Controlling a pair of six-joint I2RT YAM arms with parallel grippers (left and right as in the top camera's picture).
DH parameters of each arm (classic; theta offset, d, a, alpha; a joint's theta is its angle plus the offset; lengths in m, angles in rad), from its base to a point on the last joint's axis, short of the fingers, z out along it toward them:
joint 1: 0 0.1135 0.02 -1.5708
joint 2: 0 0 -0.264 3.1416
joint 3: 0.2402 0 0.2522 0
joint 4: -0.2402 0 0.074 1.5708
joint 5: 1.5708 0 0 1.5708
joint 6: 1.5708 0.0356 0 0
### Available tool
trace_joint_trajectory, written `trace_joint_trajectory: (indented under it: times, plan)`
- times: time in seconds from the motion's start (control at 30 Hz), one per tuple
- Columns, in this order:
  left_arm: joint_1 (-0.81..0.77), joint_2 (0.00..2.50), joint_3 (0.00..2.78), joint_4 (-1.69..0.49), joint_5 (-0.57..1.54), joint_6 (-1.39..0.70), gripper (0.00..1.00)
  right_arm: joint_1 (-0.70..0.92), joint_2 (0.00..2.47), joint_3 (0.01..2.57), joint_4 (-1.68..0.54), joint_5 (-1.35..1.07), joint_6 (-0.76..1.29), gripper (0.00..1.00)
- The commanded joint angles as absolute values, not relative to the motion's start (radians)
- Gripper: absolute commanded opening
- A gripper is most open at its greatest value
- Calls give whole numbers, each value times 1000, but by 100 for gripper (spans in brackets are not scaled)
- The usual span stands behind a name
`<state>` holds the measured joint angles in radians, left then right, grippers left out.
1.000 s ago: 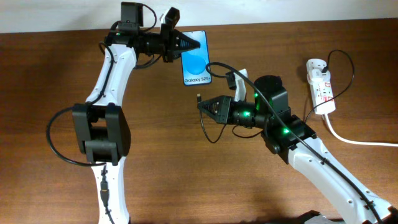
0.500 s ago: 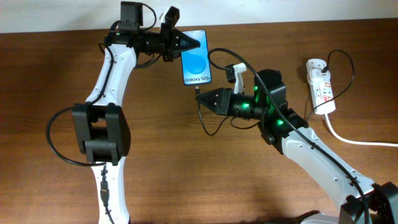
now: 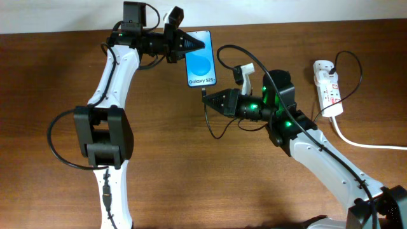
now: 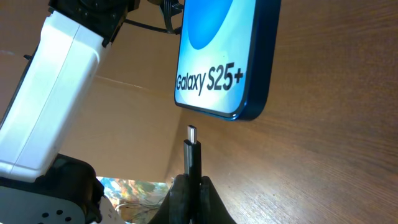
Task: Plug charger to phone and switch on socket
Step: 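Lift the plug with the right gripper toward the phone's bottom port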
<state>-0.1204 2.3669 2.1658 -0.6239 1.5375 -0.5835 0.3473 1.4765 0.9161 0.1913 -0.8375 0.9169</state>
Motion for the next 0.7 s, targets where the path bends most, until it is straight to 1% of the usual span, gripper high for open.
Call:
trace_joint_trajectory:
  times: [0.0,0.3,0.43,0.67]
  plan:
    - [-120,2356,2178,-621,1573,-590,0,347,1484,922,193,-873,923,4]
    - [-120,2356,2178,-621,1572,-590,0,346,1484,922,186,-879,926,4]
    - [-120,2356,2178,-613,1572,-590,0,346,1484,922,151,-879,926,4]
    - [-120,2356,2178,-610,1572,-590,0,346,1484,922,191,-871,926,4]
